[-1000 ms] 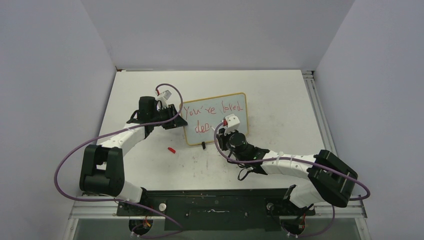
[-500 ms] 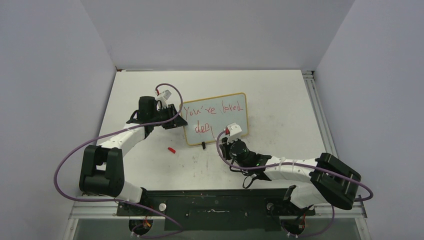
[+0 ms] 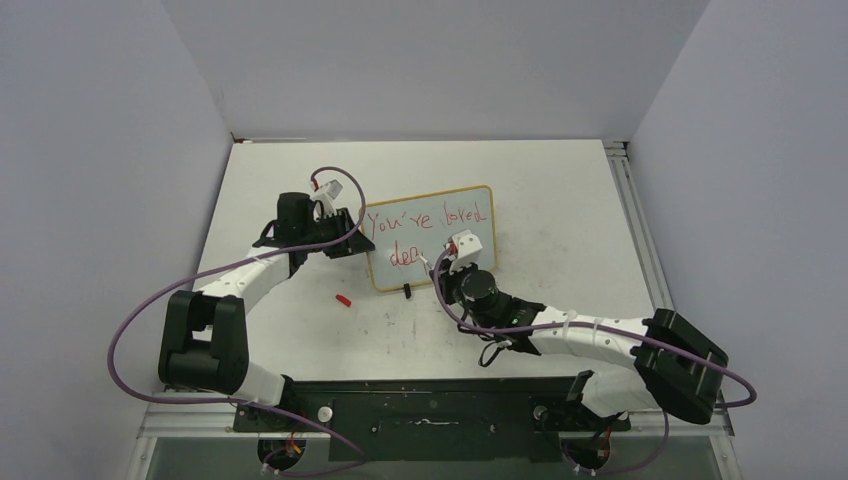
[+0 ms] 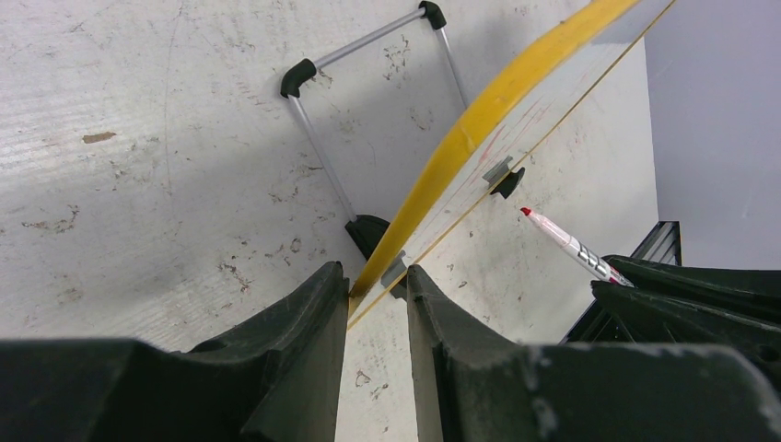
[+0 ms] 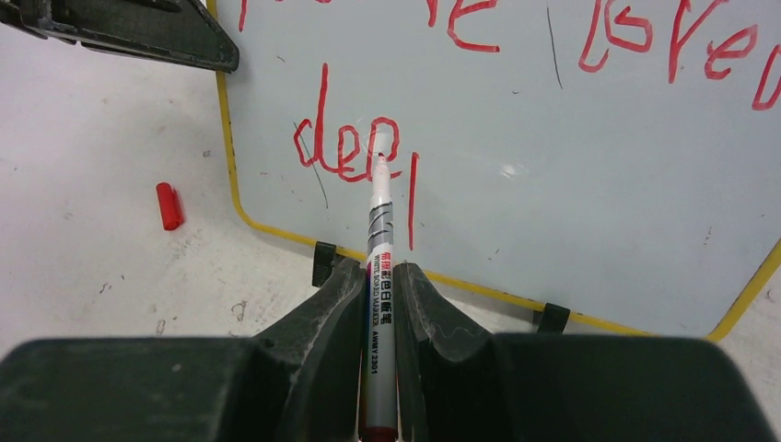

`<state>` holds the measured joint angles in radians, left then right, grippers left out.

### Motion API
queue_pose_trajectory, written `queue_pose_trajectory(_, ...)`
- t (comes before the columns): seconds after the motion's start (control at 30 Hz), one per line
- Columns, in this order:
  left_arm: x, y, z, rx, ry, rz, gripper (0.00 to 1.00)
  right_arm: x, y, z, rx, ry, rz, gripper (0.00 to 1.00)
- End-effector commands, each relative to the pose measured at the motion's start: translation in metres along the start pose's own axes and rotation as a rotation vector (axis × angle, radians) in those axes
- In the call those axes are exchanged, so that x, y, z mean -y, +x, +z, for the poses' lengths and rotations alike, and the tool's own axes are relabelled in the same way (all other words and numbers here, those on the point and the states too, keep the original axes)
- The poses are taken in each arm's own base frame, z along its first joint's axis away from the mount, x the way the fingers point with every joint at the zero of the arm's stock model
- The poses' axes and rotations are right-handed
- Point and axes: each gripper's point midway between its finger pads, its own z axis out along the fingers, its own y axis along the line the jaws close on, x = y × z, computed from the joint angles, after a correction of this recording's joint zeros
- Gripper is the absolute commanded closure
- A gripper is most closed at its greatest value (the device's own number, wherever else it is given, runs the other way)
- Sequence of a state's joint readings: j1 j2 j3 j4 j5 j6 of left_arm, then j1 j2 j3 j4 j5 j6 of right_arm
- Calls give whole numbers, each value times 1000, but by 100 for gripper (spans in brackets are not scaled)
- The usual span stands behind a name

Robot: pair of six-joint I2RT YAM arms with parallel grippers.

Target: Write a sentence on the whiteboard

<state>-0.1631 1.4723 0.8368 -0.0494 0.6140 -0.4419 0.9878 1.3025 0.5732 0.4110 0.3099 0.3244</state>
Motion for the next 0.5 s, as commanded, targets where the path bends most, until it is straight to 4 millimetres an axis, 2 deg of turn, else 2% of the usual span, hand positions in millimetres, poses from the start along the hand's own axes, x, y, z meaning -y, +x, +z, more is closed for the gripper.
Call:
queue_pose_trajectory(0.0, 26, -24, -9, 61, 68, 61, 72, -4, -28, 11, 76, -1, 13, 95)
queue_pose_trajectory(0.47, 26, -23, -8, 56, 68, 57, 72, 5, -27, 22, 81, 6, 27, 95)
